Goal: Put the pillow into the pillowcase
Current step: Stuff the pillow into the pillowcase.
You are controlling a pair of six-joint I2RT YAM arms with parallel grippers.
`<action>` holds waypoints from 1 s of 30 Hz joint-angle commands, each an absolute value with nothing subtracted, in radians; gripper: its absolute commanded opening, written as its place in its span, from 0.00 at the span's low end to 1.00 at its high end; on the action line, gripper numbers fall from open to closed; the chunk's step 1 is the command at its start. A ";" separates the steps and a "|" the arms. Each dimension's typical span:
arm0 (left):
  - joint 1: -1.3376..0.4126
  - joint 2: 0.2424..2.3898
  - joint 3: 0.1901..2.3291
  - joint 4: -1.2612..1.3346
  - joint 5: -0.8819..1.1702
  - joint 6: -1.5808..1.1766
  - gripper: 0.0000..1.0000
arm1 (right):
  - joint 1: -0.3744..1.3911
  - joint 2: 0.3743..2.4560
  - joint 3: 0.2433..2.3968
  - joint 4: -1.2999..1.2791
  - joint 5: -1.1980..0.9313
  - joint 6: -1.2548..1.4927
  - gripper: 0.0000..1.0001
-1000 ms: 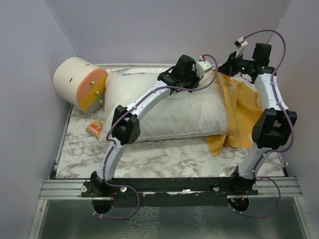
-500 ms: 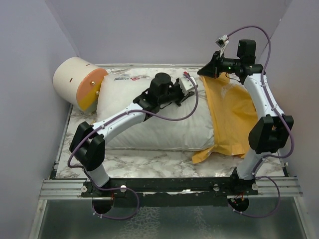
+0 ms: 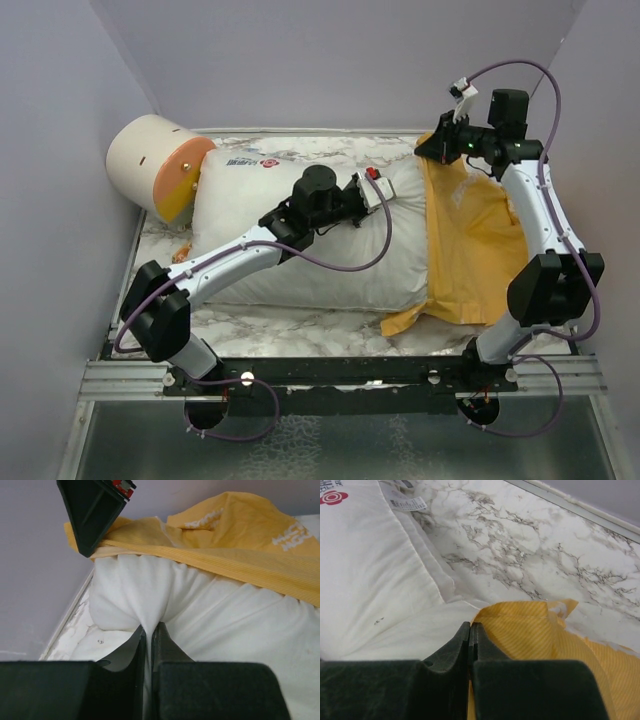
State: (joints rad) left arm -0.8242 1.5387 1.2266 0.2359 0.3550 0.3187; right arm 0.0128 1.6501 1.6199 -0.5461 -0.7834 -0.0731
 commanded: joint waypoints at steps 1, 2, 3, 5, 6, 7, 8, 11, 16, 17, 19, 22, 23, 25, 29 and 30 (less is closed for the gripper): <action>-0.899 1.479 1.279 0.352 0.404 0.369 0.00 | 0.082 1.699 1.774 -0.570 -0.777 -0.075 0.01; -0.910 1.490 1.291 0.353 0.403 0.376 0.00 | 0.125 1.723 1.815 -0.602 -0.791 -0.085 0.01; -0.917 1.501 1.303 0.355 0.398 0.380 0.00 | 0.165 1.742 1.847 -0.625 -0.806 -0.090 0.01; -0.925 1.516 1.318 0.359 0.388 0.385 0.00 | 0.242 1.753 1.874 -0.646 -0.843 -0.103 0.01; -0.925 1.519 1.319 0.362 0.381 0.389 0.00 | 0.271 1.749 1.875 -0.648 -0.864 -0.109 0.01; -0.925 1.518 1.314 0.368 0.369 0.394 0.00 | 0.292 1.741 1.869 -0.651 -0.890 -0.117 0.01; -0.925 1.515 1.304 0.376 0.354 0.399 0.00 | 0.303 1.727 1.855 -0.652 -0.913 -0.120 0.01; -0.922 1.502 1.263 0.410 0.302 0.414 0.00 | 0.307 1.657 1.772 -0.640 -0.937 -0.131 0.01; -0.917 1.496 1.206 0.416 0.223 0.445 0.00 | 0.284 1.550 1.610 -0.680 -0.825 -0.218 0.05; -0.911 1.498 1.191 0.419 0.208 0.445 0.00 | 0.265 1.531 1.585 -0.683 -0.833 -0.225 0.11; -0.895 1.504 1.155 0.441 0.196 0.429 0.00 | 0.222 1.495 1.538 -0.675 -0.861 -0.230 0.20; -0.859 1.523 1.108 0.490 0.198 0.385 0.00 | 0.143 1.453 1.490 -0.668 -0.920 -0.230 0.29; -0.850 1.533 1.103 0.496 0.198 0.374 0.00 | 0.115 1.440 1.476 -0.667 -0.943 -0.230 0.32; -0.833 1.552 1.100 0.499 0.209 0.356 0.00 | 0.050 1.414 1.454 -0.664 -0.988 -0.229 0.37; -0.814 1.589 1.105 0.502 0.234 0.336 0.00 | -0.038 1.370 1.410 -0.651 -1.025 -0.228 0.48; -0.812 1.593 1.104 0.505 0.243 0.333 0.00 | -0.066 1.367 1.399 -0.642 -1.026 -0.222 0.50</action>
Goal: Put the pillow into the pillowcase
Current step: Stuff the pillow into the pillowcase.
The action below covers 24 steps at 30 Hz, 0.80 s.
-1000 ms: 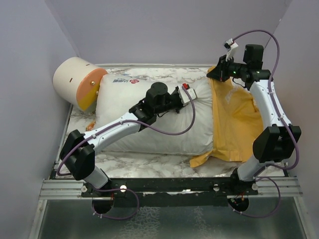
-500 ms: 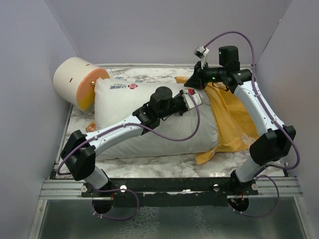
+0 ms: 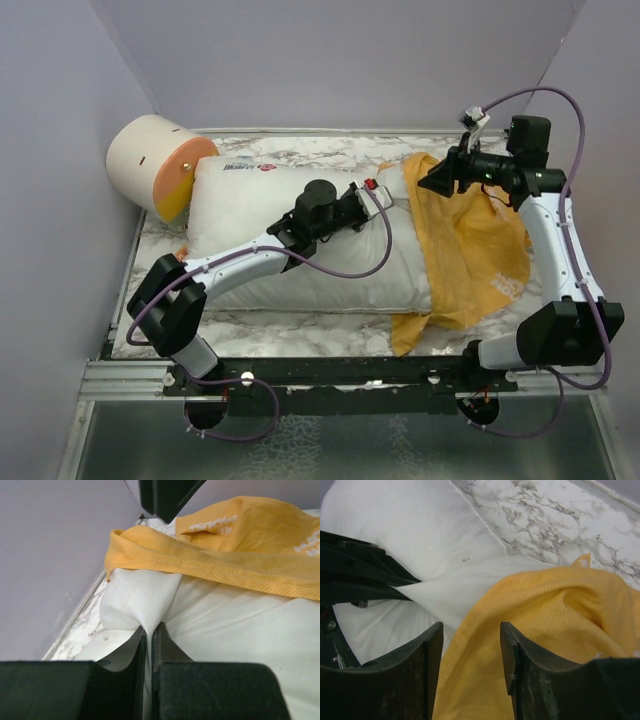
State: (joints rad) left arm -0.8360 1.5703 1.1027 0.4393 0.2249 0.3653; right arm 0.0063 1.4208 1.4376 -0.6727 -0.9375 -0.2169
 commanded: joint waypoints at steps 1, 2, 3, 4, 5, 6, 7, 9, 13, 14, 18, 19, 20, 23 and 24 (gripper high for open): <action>-0.810 1.596 1.102 0.509 0.249 0.329 0.00 | -0.093 1.370 1.392 -0.631 -1.028 -0.212 0.51; -0.809 1.597 1.099 0.513 0.258 0.327 0.00 | -0.126 1.379 1.390 -0.622 -1.033 -0.201 0.52; -0.809 1.596 1.095 0.517 0.267 0.326 0.00 | -0.156 1.396 1.392 -0.614 -1.035 -0.192 0.55; -0.809 1.592 1.091 0.520 0.275 0.325 0.00 | -0.181 1.419 1.399 -0.608 -1.030 -0.187 0.57; -0.809 1.589 1.088 0.522 0.283 0.326 0.00 | -0.200 1.446 1.408 -0.601 -1.018 -0.184 0.60; -0.808 1.585 1.087 0.523 0.290 0.325 0.00 | -0.211 1.479 1.421 -0.597 -1.000 -0.185 0.62; -0.809 1.581 1.086 0.523 0.299 0.325 0.00 | -0.214 1.511 1.440 -0.597 -0.982 -0.189 0.64; -0.810 1.575 1.086 0.523 0.318 0.325 0.00 | -0.215 1.600 1.485 -0.607 -0.987 -0.197 0.67; -0.810 1.568 1.085 0.523 0.352 0.316 0.00 | -0.213 1.715 1.585 -0.622 -1.035 -0.173 0.67; -0.810 1.567 1.084 0.522 0.361 0.312 0.00 | -0.213 1.734 1.602 -0.616 -1.042 -0.161 0.67; -0.810 1.560 1.090 0.523 0.378 0.307 0.00 | -0.195 1.790 1.653 -0.613 -1.039 -0.151 0.67; -0.810 1.559 1.094 0.522 0.383 0.305 0.00 | -0.186 1.798 1.657 -0.615 -1.032 -0.155 0.67; -0.810 1.559 1.098 0.522 0.386 0.303 0.00 | -0.176 1.804 1.660 -0.619 -1.027 -0.162 0.67; -0.810 1.559 1.111 0.524 0.400 0.298 0.00 | -0.151 1.813 1.665 -0.627 -1.021 -0.179 0.61; -0.810 1.559 1.114 0.525 0.404 0.297 0.00 | -0.143 1.812 1.669 -0.628 -1.019 -0.182 0.54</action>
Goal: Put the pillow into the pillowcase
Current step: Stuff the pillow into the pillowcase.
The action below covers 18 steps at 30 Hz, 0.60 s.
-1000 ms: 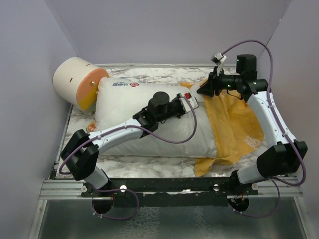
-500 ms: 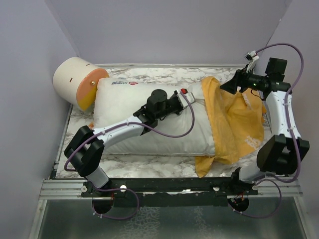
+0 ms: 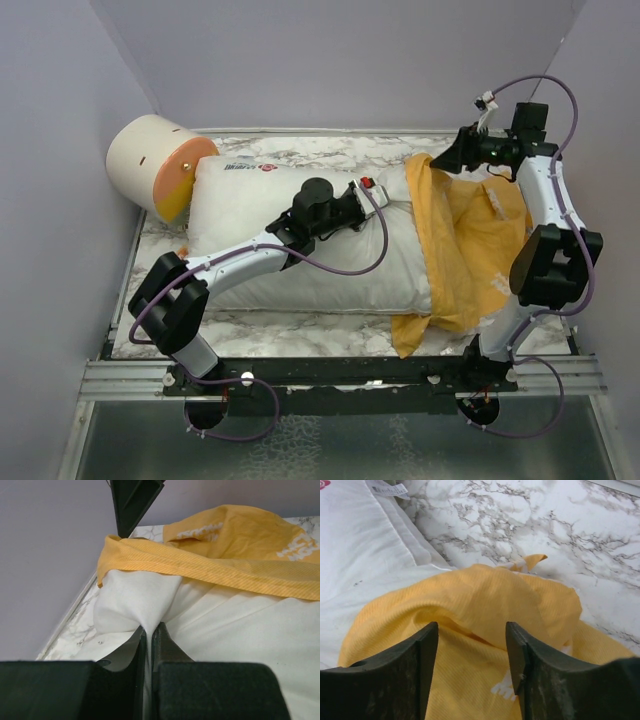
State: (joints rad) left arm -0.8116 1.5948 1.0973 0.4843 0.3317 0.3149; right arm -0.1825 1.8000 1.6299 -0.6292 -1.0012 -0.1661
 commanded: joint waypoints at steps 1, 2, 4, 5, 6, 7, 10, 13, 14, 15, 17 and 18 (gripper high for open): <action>-0.811 1.557 1.119 0.526 0.409 0.295 0.00 | -0.137 1.811 1.675 -0.625 -1.019 -0.183 0.45; -0.810 1.557 1.122 0.529 0.413 0.292 0.00 | -0.132 1.809 1.683 -0.624 -1.021 -0.181 0.36; -0.810 1.558 1.131 0.540 0.423 0.289 0.00 | -0.120 1.809 1.714 -0.623 -1.023 -0.176 0.19; -0.810 1.560 1.136 0.545 0.429 0.287 0.00 | -0.113 1.811 1.741 -0.626 -1.023 -0.174 0.13; -0.810 1.564 1.143 0.549 0.435 0.283 0.00 | -0.106 1.816 1.762 -0.631 -1.023 -0.172 0.07; -0.810 1.568 1.153 0.553 0.440 0.281 0.00 | -0.097 1.821 1.786 -0.640 -1.024 -0.170 0.03; -0.810 1.587 1.188 0.559 0.451 0.276 0.00 | -0.066 1.837 1.847 -0.666 -1.035 -0.172 0.01; -0.810 1.607 1.223 0.559 0.459 0.278 0.00 | -0.031 1.828 1.878 -0.678 -1.028 -0.177 0.01; -0.810 1.614 1.233 0.558 0.461 0.280 0.00 | -0.027 1.823 1.880 -0.677 -1.032 -0.175 0.01; -0.810 1.619 1.240 0.557 0.464 0.282 0.00 | -0.024 1.814 1.881 -0.675 -1.038 -0.172 0.01; -0.810 1.630 1.254 0.560 0.470 0.279 0.00 | -0.020 1.803 1.886 -0.677 -1.050 -0.168 0.01; -0.810 1.634 1.261 0.565 0.474 0.275 0.00 | -0.019 1.797 1.887 -0.679 -1.052 -0.169 0.01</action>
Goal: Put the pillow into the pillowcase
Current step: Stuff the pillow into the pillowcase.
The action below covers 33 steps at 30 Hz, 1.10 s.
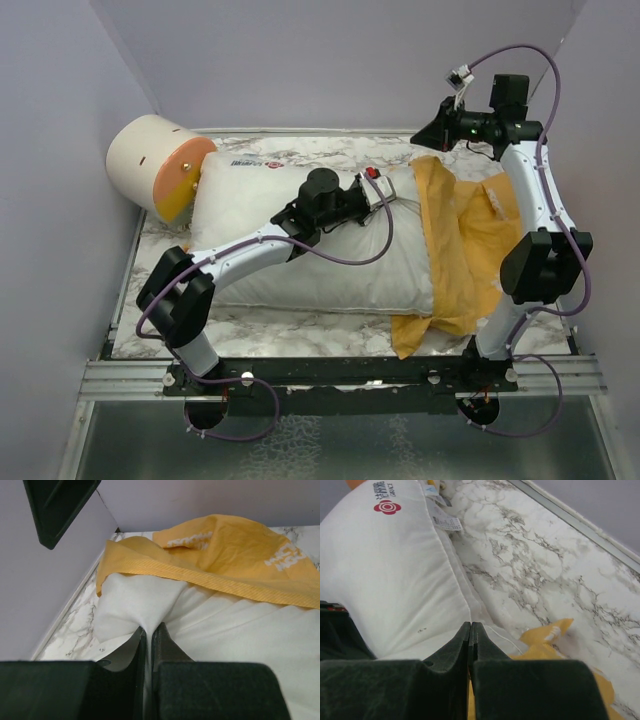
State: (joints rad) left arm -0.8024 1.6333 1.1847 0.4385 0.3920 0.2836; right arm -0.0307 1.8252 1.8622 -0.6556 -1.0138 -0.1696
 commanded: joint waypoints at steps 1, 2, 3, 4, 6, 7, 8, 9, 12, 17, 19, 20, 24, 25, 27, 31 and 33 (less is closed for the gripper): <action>-0.810 1.638 1.267 0.567 0.476 0.270 0.00 | -0.017 1.793 1.886 -0.681 -1.050 -0.171 0.01; -0.810 1.643 1.271 0.570 0.478 0.266 0.00 | -0.017 1.785 1.885 -0.684 -1.042 -0.174 0.01; -0.810 1.645 1.273 0.570 0.478 0.264 0.00 | -0.017 1.777 1.882 -0.685 -1.022 -0.178 0.02; -0.810 1.647 1.272 0.571 0.476 0.265 0.00 | -0.017 1.764 1.874 -0.692 -0.995 -0.187 0.08; -0.810 1.644 1.263 0.571 0.466 0.270 0.00 | -0.020 1.730 1.845 -0.699 -0.924 -0.208 0.23; -0.810 1.641 1.255 0.568 0.462 0.274 0.00 | -0.024 1.711 1.816 -0.694 -0.881 -0.212 0.30; -0.810 1.639 1.248 0.566 0.459 0.277 0.00 | -0.030 1.688 1.780 -0.686 -0.842 -0.214 0.35; -0.809 1.638 1.242 0.563 0.457 0.280 0.00 | -0.039 1.668 1.738 -0.674 -0.808 -0.212 0.37; -0.808 1.637 1.230 0.560 0.462 0.282 0.00 | -0.066 1.621 1.628 -0.652 -0.724 -0.218 0.45; -0.808 1.647 1.236 0.566 0.481 0.263 0.00 | -0.069 1.617 1.558 -0.644 -0.635 -0.257 0.53; -0.808 1.647 1.236 0.573 0.484 0.256 0.00 | -0.068 1.644 1.562 -0.653 -0.638 -0.265 0.53; -0.808 1.646 1.235 0.576 0.484 0.251 0.00 | -0.068 1.666 1.568 -0.660 -0.650 -0.264 0.52; -0.808 1.639 1.227 0.574 0.488 0.248 0.00 | -0.062 1.700 1.586 -0.683 -0.714 -0.273 0.32; -0.808 1.638 1.226 0.572 0.487 0.247 0.00 | -0.060 1.696 1.586 -0.680 -0.730 -0.274 0.22; -0.810 1.640 1.225 0.570 0.489 0.248 0.00 | -0.056 1.679 1.589 -0.667 -0.765 -0.272 0.08; -0.809 1.664 1.245 0.587 0.501 0.238 0.00 | -0.033 1.665 1.655 -0.667 -0.876 -0.257 0.01; -0.809 1.683 1.270 0.601 0.515 0.224 0.00 | -0.011 1.682 1.712 -0.680 -0.954 -0.233 0.01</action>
